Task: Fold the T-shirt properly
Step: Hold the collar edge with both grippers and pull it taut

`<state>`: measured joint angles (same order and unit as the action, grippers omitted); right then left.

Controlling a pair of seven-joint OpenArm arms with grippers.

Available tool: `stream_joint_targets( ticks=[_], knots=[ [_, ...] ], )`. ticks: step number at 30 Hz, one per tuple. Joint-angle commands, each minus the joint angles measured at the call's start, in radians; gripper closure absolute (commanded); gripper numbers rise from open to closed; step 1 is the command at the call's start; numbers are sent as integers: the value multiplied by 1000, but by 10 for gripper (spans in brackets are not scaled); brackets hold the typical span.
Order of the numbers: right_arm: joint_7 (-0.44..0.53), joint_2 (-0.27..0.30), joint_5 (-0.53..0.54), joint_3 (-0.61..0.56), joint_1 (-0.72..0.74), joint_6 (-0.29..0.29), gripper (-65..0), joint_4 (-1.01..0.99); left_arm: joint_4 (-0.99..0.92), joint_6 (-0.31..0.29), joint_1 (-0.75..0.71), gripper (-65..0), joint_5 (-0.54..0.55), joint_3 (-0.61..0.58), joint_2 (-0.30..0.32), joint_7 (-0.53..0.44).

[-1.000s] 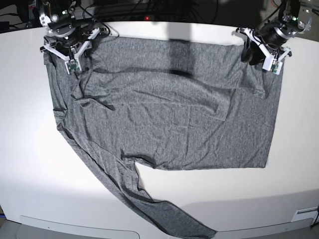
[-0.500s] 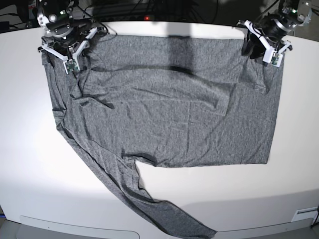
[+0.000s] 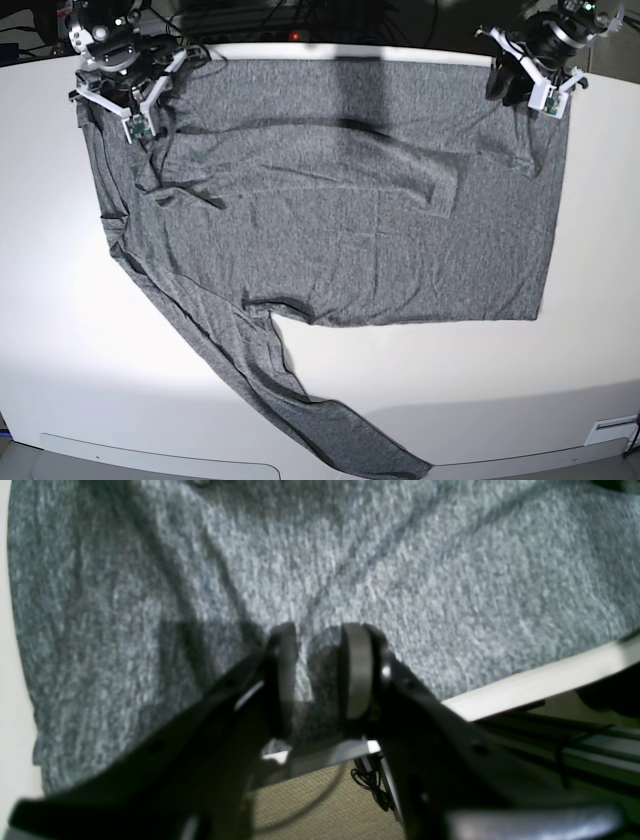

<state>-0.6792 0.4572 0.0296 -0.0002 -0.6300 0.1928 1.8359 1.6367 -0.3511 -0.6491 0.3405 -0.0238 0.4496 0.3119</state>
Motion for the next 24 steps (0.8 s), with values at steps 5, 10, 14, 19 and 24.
stream_joint_targets(
  ticks=[5,10,14,19,24],
  knots=[
    [-74,8,0,2,-22,9,-164,28,-45,18,-55,-159,-79,-14,2,312],
    [-72,8,-53,17,-39,9,-164,57,-45,18,-56,-159,-79,-14,2,316],
    [-50,8,-43,60,-38,7,-164,57,-44,18,-54,-159,-79,-14,2,291],
    [-43,8,1,80,-35,7,-164,57,-31,17,-52,-159,-79,-14,2,303],
    [-35,8,27,79,-34,8,-164,59,1,18,-51,-159,-79,-14,3,320]
  ],
)
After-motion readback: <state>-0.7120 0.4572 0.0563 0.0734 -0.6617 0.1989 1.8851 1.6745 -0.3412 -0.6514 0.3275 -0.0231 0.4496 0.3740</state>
